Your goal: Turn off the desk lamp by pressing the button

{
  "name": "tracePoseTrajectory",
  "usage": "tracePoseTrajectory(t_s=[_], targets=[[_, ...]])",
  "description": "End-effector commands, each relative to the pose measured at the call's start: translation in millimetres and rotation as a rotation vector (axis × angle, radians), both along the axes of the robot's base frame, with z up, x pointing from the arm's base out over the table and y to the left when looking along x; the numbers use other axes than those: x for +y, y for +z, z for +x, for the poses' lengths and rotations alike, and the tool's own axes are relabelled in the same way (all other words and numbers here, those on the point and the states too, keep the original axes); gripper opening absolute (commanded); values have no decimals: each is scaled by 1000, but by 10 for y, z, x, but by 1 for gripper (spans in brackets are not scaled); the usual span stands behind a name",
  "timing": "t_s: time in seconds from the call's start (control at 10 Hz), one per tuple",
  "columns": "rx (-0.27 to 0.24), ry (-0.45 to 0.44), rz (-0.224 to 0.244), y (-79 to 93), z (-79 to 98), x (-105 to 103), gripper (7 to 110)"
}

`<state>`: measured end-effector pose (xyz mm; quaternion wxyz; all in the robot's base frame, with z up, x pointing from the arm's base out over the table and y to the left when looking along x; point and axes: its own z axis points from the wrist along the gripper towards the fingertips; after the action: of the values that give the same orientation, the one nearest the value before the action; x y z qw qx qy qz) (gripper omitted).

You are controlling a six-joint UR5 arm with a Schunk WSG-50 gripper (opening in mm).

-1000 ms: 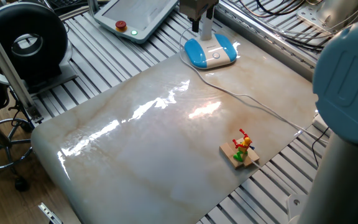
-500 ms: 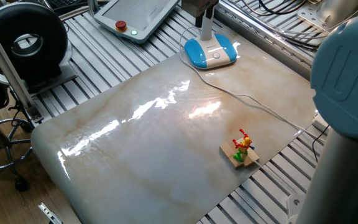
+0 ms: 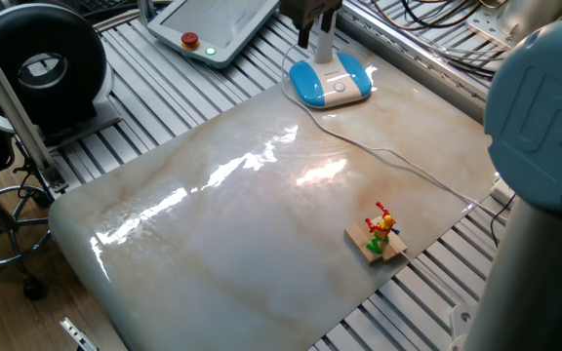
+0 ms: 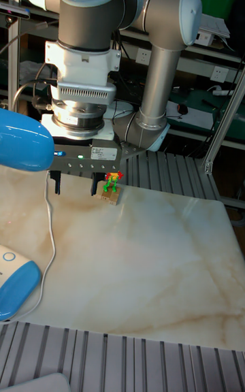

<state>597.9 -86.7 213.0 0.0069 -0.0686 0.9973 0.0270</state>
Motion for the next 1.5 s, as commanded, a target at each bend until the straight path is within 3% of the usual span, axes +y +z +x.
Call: tracePoseTrajectory(t_s=[0.0, 0.2, 0.5, 0.8, 1.2, 1.4], targets=[[49, -70, -1, 14, -114, -8, 66], [45, -121, -55, 10, -105, -142, 66], [0, -174, -61, 9, 7, -165, 66], [-5, -154, -82, 10, 15, -219, 66], [-20, -108, -74, 8, 50, -215, 66], [-19, -100, -61, -1, 36, -324, 66]])
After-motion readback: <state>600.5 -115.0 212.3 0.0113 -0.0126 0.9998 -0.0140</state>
